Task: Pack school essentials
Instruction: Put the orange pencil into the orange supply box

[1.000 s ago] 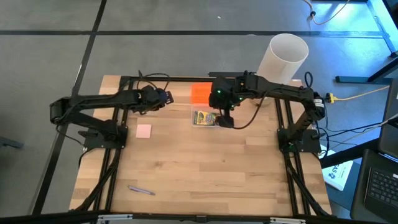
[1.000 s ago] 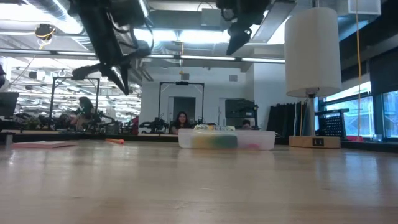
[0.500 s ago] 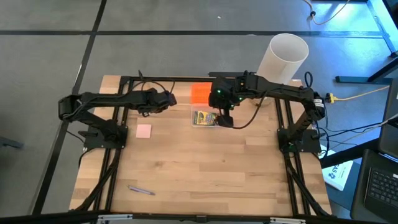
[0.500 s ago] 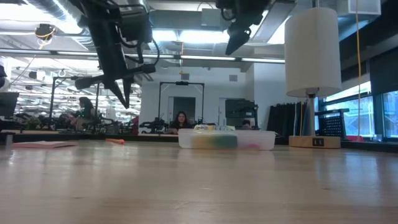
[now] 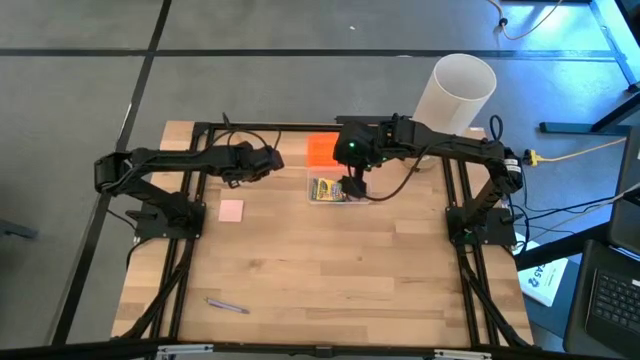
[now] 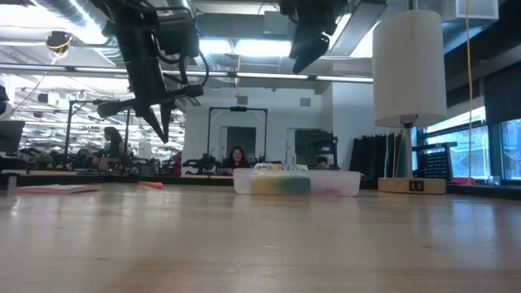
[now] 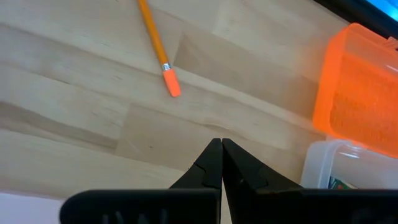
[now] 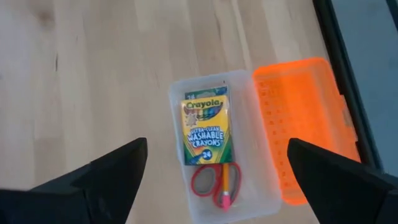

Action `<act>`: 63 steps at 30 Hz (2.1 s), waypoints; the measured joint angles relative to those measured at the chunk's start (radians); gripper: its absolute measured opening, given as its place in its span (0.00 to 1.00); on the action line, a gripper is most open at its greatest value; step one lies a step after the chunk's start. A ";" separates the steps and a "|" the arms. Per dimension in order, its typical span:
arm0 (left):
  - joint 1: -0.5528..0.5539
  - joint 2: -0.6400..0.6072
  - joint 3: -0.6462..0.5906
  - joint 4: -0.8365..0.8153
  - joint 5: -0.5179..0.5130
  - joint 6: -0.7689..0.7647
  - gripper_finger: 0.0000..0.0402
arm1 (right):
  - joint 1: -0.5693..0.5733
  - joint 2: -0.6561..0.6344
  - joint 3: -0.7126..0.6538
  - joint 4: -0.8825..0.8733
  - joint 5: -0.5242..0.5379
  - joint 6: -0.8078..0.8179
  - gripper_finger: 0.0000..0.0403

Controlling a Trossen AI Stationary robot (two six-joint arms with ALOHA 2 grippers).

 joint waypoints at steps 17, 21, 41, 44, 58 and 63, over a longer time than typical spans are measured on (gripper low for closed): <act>0.016 0.000 0.000 -0.035 0.002 0.008 0.00 | 0.000 0.000 0.000 0.013 -0.001 0.015 0.96; 0.016 0.000 0.000 -0.038 0.000 0.009 0.00 | 0.000 0.000 0.000 0.013 -0.001 0.015 0.96; 0.008 0.000 0.000 0.012 -0.045 0.136 0.00 | 0.000 0.000 0.000 0.012 -0.002 0.014 0.96; 0.008 -0.001 0.000 0.019 -0.056 0.140 0.00 | 0.000 0.000 0.000 0.012 -0.002 0.013 0.96; -0.005 -0.001 0.000 0.013 -0.083 0.087 0.22 | 0.000 0.000 0.000 0.012 -0.002 0.013 0.96; -0.004 -0.001 0.000 0.003 -0.099 0.073 0.36 | 0.000 0.001 0.000 0.012 -0.002 0.013 0.96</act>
